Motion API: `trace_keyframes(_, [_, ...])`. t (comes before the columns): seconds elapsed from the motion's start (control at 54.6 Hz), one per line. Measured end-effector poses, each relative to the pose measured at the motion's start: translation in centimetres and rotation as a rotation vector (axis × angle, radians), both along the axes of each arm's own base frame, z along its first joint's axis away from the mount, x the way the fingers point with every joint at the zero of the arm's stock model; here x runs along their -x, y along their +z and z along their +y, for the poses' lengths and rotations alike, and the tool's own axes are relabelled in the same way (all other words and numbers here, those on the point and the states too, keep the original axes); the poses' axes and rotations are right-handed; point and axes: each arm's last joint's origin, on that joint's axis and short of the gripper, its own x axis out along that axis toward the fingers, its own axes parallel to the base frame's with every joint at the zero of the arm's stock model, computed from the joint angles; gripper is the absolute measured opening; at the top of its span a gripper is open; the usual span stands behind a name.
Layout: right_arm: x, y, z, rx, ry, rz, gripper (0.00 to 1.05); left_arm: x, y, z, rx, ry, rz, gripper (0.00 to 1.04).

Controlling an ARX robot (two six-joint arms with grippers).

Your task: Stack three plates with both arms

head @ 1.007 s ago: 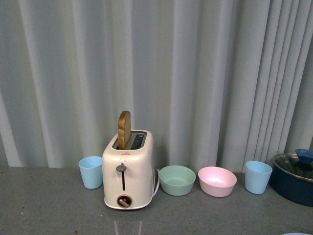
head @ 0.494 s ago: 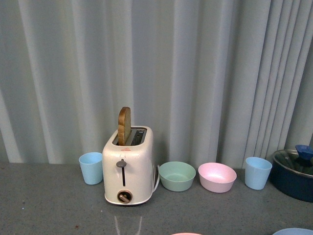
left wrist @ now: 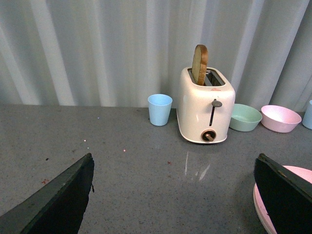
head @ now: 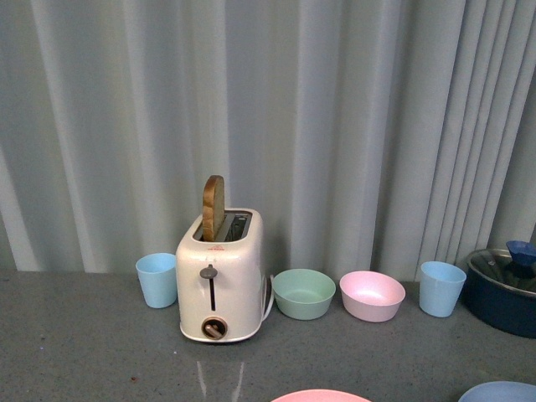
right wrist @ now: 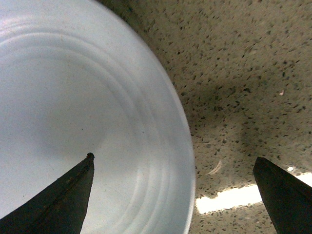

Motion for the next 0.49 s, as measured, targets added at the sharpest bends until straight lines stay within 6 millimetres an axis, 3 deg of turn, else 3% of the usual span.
trace_keyframes(0.366, [0.8, -1.8, 1.2, -0.026, 0.02, 0.052, 0.97, 0.0, 0.0, 0.0, 0.0, 0.0, 0.0, 0.98])
trace_keyframes(0.494, [1.1, -2.1, 1.1, -0.016, 0.016, 0.066, 0.8, 0.0, 0.0, 0.0, 0.0, 0.0, 0.0, 0.98])
